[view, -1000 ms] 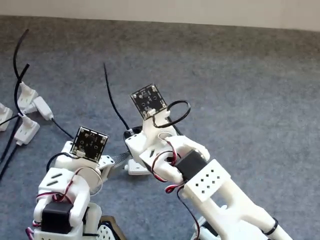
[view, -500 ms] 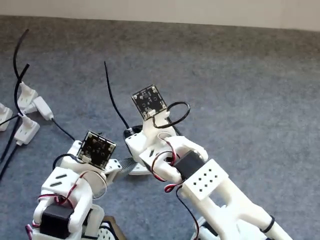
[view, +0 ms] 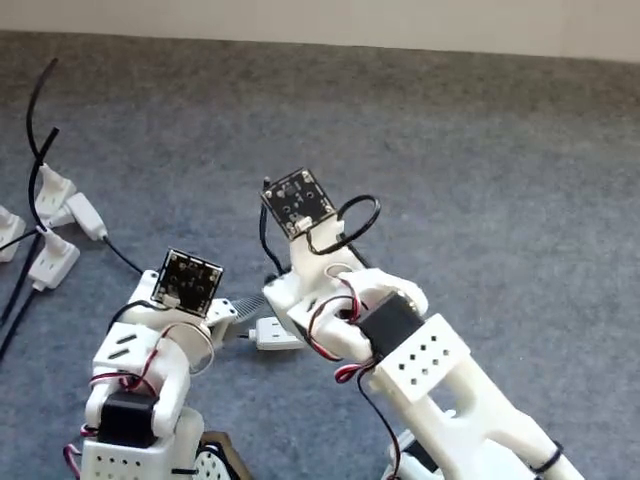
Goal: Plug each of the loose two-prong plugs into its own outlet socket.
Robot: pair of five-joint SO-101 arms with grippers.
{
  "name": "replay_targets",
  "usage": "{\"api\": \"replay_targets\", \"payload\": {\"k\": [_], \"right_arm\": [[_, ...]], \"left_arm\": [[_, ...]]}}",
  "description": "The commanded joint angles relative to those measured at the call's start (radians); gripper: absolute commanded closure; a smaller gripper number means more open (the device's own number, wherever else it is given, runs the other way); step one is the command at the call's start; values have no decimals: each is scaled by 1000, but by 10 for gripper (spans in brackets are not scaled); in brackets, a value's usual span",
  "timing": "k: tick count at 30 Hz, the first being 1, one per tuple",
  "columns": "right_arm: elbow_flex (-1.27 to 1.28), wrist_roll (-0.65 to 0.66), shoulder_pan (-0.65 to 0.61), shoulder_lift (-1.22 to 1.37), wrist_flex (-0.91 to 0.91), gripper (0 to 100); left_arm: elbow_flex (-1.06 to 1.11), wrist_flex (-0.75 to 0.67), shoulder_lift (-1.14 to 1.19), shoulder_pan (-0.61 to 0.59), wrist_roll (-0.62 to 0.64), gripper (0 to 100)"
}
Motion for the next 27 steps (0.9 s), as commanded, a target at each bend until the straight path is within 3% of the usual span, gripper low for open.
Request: {"api": "replay_targets", "payload": {"k": [1,8,12,16,21,27], "right_arm": [[-96,25,21,-28,76,994],[-21,80,157,-16,67,994],[130,21,245,-19,-82,994],[268,-124,193,-18,-214,994],[298,-265,70,-25,-249,994],[300,-324,81,-27,-248,994]], "left_arm": [[-4,-31,-8,-16,5,596],[5,-17,-10,-21,5,596],[5,-23,-10,-68,5,596],[7,-23,-10,-180,8,596],[22,-34,-10,-188,8,596],[64,-81,-10,-189,8,596]]}}
